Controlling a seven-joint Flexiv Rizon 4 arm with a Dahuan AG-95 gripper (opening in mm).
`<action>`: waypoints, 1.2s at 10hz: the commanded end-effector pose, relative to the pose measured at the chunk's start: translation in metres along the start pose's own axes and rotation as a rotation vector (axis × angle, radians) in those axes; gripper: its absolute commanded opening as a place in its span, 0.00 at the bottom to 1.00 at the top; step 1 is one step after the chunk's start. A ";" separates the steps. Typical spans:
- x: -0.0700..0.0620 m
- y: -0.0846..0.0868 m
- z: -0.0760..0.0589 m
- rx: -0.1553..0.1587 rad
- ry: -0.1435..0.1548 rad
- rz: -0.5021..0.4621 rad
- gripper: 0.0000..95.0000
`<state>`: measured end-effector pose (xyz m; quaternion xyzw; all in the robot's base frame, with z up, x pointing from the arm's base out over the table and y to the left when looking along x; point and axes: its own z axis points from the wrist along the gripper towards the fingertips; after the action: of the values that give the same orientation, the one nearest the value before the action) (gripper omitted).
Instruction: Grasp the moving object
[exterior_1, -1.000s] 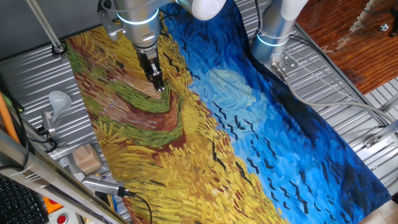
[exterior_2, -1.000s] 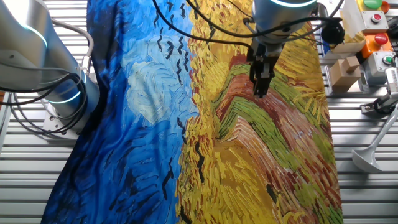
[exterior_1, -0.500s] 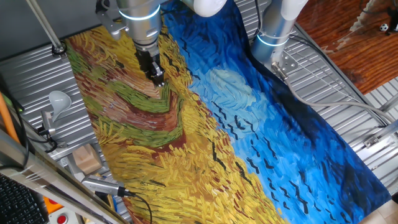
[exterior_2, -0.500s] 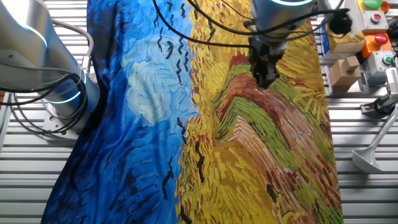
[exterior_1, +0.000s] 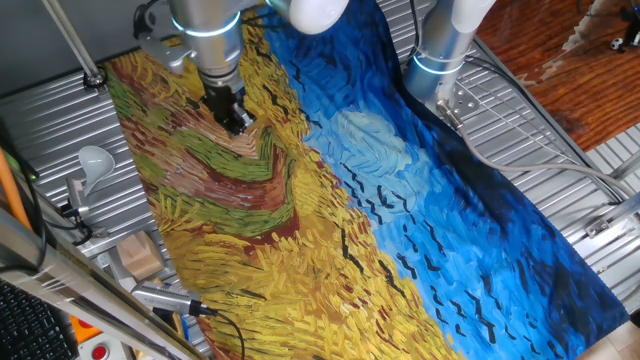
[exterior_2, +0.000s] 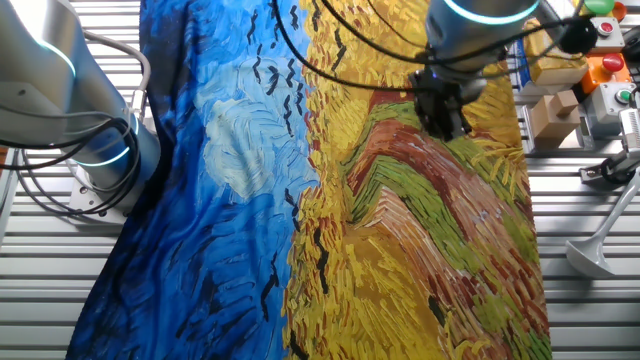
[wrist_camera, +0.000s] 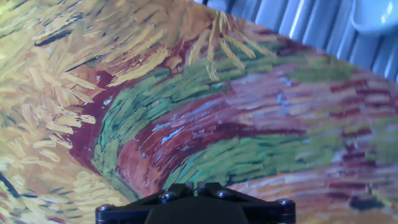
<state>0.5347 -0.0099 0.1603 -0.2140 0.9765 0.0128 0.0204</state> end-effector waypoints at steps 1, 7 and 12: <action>-0.004 -0.009 0.012 -0.010 -0.003 -0.008 0.00; -0.009 -0.031 0.040 -0.013 -0.004 -0.045 0.00; -0.013 -0.040 0.056 -0.016 -0.006 -0.061 0.00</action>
<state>0.5660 -0.0409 0.1031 -0.2475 0.9684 0.0199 0.0223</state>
